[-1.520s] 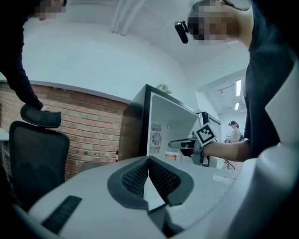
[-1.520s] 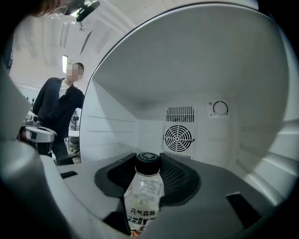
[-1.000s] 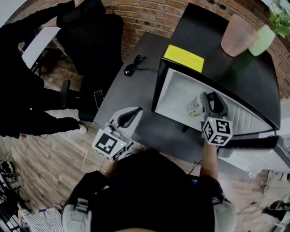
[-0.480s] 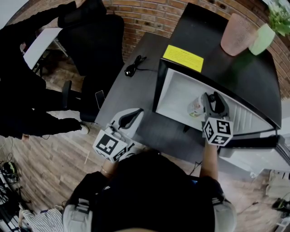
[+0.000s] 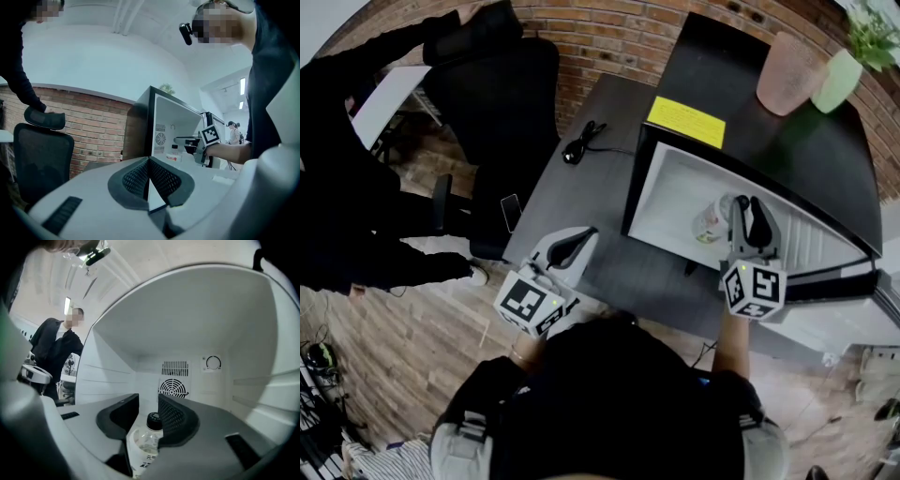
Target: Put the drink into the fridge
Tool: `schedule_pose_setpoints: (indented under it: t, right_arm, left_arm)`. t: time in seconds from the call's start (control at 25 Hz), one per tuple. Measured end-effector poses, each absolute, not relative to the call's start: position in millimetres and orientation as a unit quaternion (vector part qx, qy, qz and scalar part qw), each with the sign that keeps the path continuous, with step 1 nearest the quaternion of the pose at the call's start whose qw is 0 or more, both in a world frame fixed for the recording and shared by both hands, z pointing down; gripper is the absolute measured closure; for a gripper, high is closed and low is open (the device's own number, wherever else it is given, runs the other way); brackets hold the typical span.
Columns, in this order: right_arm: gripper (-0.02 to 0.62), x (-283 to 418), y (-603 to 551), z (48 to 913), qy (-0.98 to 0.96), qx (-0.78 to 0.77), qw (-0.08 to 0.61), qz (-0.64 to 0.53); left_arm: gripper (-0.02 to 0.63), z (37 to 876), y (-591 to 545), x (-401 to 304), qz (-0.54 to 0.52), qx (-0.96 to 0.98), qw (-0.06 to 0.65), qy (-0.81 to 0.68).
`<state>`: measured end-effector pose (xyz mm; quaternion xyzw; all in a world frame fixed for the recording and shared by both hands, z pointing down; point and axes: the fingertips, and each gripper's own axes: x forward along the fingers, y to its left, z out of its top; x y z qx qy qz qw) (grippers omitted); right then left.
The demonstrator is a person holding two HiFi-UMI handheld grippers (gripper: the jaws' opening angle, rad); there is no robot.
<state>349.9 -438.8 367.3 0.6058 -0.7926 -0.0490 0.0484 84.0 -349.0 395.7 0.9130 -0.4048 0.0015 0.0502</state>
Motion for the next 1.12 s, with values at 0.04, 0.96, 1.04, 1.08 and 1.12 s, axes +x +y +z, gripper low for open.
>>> schedule_pose_setpoints:
  t: [0.04, 0.96, 1.04, 1.08, 1.12]
  right_arm:
    - [0.490, 347.2, -431.5, 363.6, -0.792, 0.607, 0.038, -0.054]
    - [0.598, 266.3, -353.6, 414.1, -0.819, 0.572, 0.020, 0.049]
    - [0.598, 264.0, -352.4, 414.9, -0.820, 0.570, 0.019, 0.050]
    - [0.598, 263.1, -351.9, 415.4, -0.820, 0.570, 0.019, 0.051]
    - [0.598, 262.4, -351.6, 415.6, -0.820, 0.570, 0.018, 0.051]
  left_arm:
    - [0.609, 395.5, -349.2, 82.6, 0.000, 0.913, 0.050, -0.404]
    - [0.609, 396.3, -341.6, 63.9, -0.005, 0.926, 0.057, -0.373]
    - [0.609, 395.9, -341.5, 63.6, -0.004, 0.927, 0.056, -0.372]
    - [0.609, 395.8, -341.6, 63.6, -0.004, 0.927, 0.055, -0.371]
    - [0.609, 395.8, -341.8, 63.7, -0.004, 0.928, 0.054, -0.370]
